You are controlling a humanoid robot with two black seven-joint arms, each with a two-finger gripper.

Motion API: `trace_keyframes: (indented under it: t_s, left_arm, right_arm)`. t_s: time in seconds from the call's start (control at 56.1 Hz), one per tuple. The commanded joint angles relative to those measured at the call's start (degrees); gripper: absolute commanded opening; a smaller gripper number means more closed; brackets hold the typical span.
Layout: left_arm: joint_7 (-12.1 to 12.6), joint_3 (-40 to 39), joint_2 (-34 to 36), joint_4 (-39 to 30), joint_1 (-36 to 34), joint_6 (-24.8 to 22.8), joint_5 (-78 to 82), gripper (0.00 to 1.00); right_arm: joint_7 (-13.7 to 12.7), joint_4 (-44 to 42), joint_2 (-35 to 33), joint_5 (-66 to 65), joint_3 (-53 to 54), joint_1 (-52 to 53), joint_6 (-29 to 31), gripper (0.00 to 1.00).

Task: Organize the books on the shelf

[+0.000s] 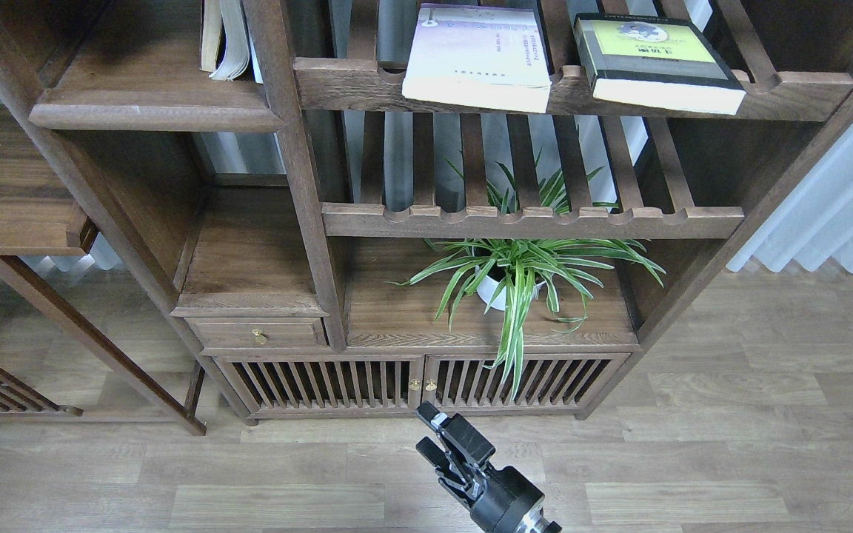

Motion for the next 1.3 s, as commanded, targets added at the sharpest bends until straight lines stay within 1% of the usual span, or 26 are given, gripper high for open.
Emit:
trace_keyframes:
  t_s: [0.0,0.071,0.143,0.178,0.214,0.232,0.267,0.285,0.303,0.356,0.428,0.517,0.535,0.57,0.588,0.642,0.695,0.766,0.82,0.909,0.945,0.962,0.998,1.051,1.212,1.283]
  left_arm:
    - [-0.2,0.5,-0.1,0.0,0.5,0.0,-0.1,0.15]
    - [-0.2,1.4,-0.2,-0.6,0.7,0.0,-0.1,0.21]
    - [-0.7,2.8,-0.9,-1.6,1.2,0.0,-0.2,0.30]
    - [-1.0,3.5,-1.6,-2.8,1.5,0.0,-0.2,0.40]
    - [-1.1,3.8,-1.7,-3.3,1.7,0.0,-0.2,0.46]
    - [-1.2,4.1,-1.7,-3.8,1.9,0.0,-0.2,0.53]
    - [-1.2,4.3,-1.8,-4.2,2.1,0.0,-0.2,0.61]
    - [-1.2,4.5,-1.9,-4.7,2.6,0.0,-0.2,0.70]
    - [-1.2,4.6,-2.0,-4.9,2.8,0.0,-0.2,0.75]
    - [-1.3,4.7,-2.0,-5.5,3.9,0.0,-0.2,0.83]
    - [-1.4,3.8,-2.0,-6.7,5.2,0.0,-0.3,0.84]
    - [-1.6,2.8,-1.8,-7.9,6.4,0.0,-1.1,0.86]
    - [-1.6,2.3,-1.7,-8.1,6.7,0.0,-1.4,0.86]
    - [-1.5,1.7,-1.6,-8.5,6.9,0.0,-1.6,0.87]
    - [-1.4,-0.9,-1.2,-9.4,7.8,0.0,-2.2,0.90]
    - [-1.2,-2.3,-0.4,-10.3,8.5,0.0,-2.3,0.92]
    - [-0.9,-4.5,1.7,-12.8,10.4,0.0,-2.7,1.00]
    - [-0.6,-6.0,4.3,-16.5,12.8,0.0,-4.3,1.00]
    - [-0.5,-6.6,6.9,-20.9,16.0,0.0,-7.7,1.00]
    - [-0.4,-6.6,11.6,-30.8,23.2,0.0,-15.5,1.00]
    - [-0.3,-6.5,12.4,-32.8,24.9,0.0,-17.0,1.00]
    - [-0.3,-6.5,13.1,-35.2,26.7,0.0,-18.4,1.00]
    - [-0.3,-6.6,13.9,-37.8,28.8,0.0,-19.7,1.00]
    - [-0.3,-6.7,15.3,-40.7,31.7,0.0,-20.5,1.00]
    - [-0.3,-6.9,17.0,-41.7,35.8,0.0,-20.6,1.00]
    - [-0.3,-7.0,17.7,-41.8,37.8,0.0,-20.7,1.00]
  right_arm:
    - [0.0,0.1,0.0,0.0,0.1,0.2,0.0,0.98]
    - [0.0,0.1,0.0,0.0,0.2,0.3,0.0,0.98]
    - [0.0,0.1,0.0,0.0,0.3,0.6,0.0,0.98]
    - [0.1,0.1,0.0,0.0,0.7,1.2,0.0,0.98]
    - [0.1,0.1,0.0,0.0,1.2,1.6,0.0,0.98]
    - [0.1,0.2,0.0,0.0,1.8,2.0,0.0,0.98]
    - [0.1,0.3,0.0,0.0,2.6,2.5,0.0,0.98]
    - [0.1,0.7,0.0,0.0,3.5,3.1,0.0,0.98]
    - [0.1,1.0,0.0,0.0,4.0,3.5,0.0,0.98]
    - [0.1,2.2,0.0,0.0,5.5,5.2,0.0,0.97]
    - [0.5,3.9,0.0,0.0,6.5,7.6,0.0,0.94]
    - [1.6,8.1,0.0,-0.2,6.9,10.6,0.0,0.84]
    - [1.7,9.1,0.0,-0.2,6.9,11.5,0.0,0.81]
    - [1.8,9.9,0.0,-0.2,7.0,12.2,0.0,0.78]
    - [1.8,11.7,0.0,-0.4,7.6,14.3,0.0,0.76]
    - [1.8,11.9,0.0,-0.4,8.2,15.1,0.0,0.76]
    - [1.8,11.9,0.0,-0.4,9.8,16.1,0.0,0.76]
    - [1.9,11.9,0.0,-0.4,11.3,16.8,0.0,0.78]
    - [1.9,11.9,0.0,-0.5,12.7,17.5,0.0,0.78]
    - [1.9,11.9,0.0,-0.5,14.7,18.5,0.0,0.81]
    - [1.9,11.9,0.0,-0.5,15.0,18.7,0.0,0.81]
    - [1.9,11.9,0.0,-0.5,15.4,18.8,0.0,0.81]
    - [1.9,11.9,0.0,-0.5,15.7,19.1,0.0,0.81]
    - [1.9,11.9,0.0,-0.5,16.6,19.3,0.0,0.81]
    - [1.9,11.9,0.0,-0.5,20.3,19.2,0.0,0.82]
    - [1.9,11.9,0.0,-0.3,23.6,18.9,0.0,0.83]
